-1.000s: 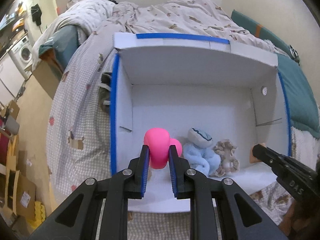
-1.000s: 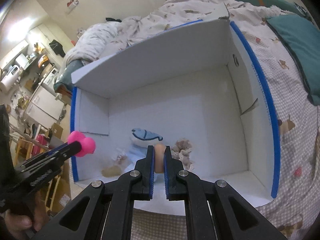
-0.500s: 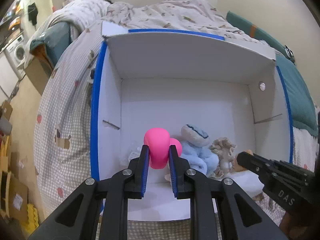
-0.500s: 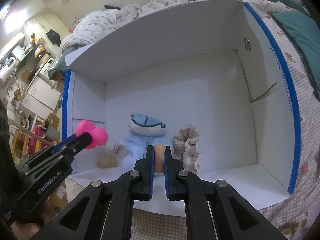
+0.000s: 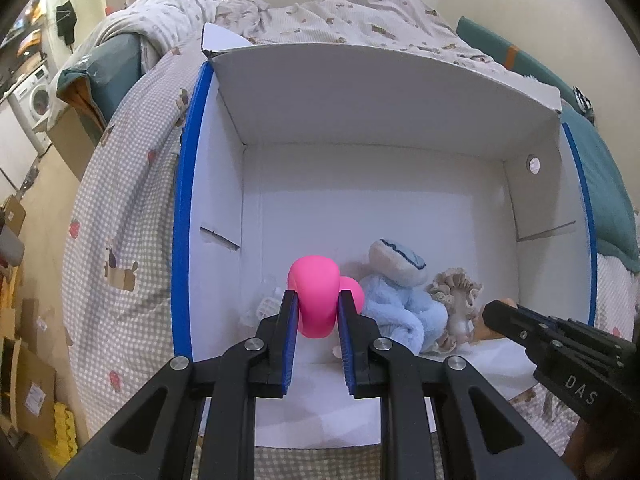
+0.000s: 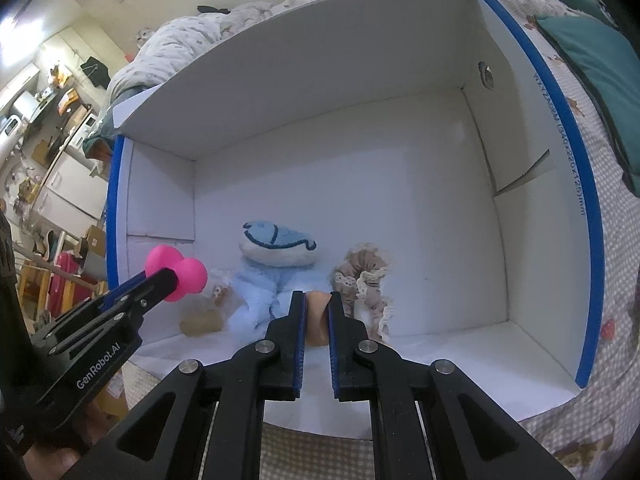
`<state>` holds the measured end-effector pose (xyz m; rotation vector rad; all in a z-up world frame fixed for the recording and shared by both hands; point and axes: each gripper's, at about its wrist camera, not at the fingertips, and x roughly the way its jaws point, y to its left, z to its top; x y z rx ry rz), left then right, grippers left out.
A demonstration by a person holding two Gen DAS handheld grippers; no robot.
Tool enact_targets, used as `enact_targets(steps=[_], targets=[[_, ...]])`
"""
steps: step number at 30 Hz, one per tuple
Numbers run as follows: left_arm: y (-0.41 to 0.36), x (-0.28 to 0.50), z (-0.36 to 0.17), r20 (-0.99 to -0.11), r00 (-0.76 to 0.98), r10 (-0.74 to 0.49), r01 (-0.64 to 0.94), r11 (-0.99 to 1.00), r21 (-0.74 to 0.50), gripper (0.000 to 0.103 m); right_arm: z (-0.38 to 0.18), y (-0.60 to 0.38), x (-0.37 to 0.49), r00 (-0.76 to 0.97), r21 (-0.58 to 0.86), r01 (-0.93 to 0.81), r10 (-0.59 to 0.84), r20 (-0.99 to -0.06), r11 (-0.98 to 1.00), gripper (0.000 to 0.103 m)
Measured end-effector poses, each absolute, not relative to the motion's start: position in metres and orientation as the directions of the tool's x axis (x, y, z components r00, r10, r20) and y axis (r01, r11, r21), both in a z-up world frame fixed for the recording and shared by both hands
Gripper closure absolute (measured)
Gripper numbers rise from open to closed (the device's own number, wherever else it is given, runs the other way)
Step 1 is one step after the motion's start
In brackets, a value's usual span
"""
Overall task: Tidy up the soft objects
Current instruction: 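Open both tools to release the pink ball and tan cylinder in the box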
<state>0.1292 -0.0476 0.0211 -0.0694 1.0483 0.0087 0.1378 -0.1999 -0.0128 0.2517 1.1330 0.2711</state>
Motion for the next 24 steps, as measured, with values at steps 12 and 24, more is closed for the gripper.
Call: enact_targets(steps=[12, 24], targets=[[-0.049, 0.129, 0.02, -0.875, 0.484, -0.016, -0.057, 0.997, -0.05, 0.083, -0.014, -0.201, 0.139, 0.398, 0.332, -0.075, 0.333, -0.855, 0.94, 0.092], [-0.047, 0.124, 0.031, -0.852, 0.522, 0.042, -0.086, 0.996, -0.004, 0.045, -0.014, -0.207, 0.138, 0.412, 0.355, -0.057, 0.346, -0.843, 0.933, 0.092]])
